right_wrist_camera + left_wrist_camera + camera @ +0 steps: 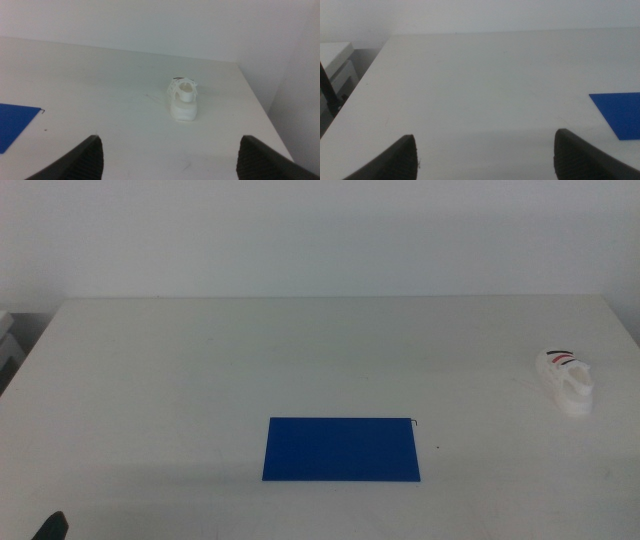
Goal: Use one arm to grab the shoe from the table and place it on the mat.
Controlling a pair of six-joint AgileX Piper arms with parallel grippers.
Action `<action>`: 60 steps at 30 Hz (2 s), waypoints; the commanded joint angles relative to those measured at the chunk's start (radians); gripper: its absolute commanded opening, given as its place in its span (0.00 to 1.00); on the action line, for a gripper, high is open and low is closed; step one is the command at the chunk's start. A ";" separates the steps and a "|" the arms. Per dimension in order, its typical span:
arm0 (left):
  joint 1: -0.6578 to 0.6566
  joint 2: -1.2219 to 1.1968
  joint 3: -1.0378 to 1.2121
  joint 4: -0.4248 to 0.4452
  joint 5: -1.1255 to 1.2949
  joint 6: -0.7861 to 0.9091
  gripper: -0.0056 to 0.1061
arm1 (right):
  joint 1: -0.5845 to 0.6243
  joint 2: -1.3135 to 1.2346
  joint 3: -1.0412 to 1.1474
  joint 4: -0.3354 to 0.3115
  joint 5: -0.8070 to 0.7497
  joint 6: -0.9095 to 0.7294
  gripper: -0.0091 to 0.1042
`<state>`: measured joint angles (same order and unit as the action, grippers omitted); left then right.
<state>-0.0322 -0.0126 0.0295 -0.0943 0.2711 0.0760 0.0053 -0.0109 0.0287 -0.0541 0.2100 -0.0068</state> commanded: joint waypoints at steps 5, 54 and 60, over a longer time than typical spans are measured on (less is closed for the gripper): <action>-0.004 -0.013 0.007 -0.008 -0.080 -0.004 0.89 | 0.003 0.009 -0.092 0.044 0.017 -0.010 0.75; -0.004 -0.013 0.007 -0.008 -0.080 -0.004 0.89 | -0.073 1.819 -1.700 0.039 0.935 0.090 0.75; -0.004 -0.013 0.007 -0.008 -0.080 -0.004 0.89 | -0.073 1.964 -1.794 0.007 0.929 0.061 0.75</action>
<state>-0.0322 -0.0126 0.0295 -0.0943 0.2711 0.0760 -0.0618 1.9760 -1.7195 -0.0248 1.1566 0.0728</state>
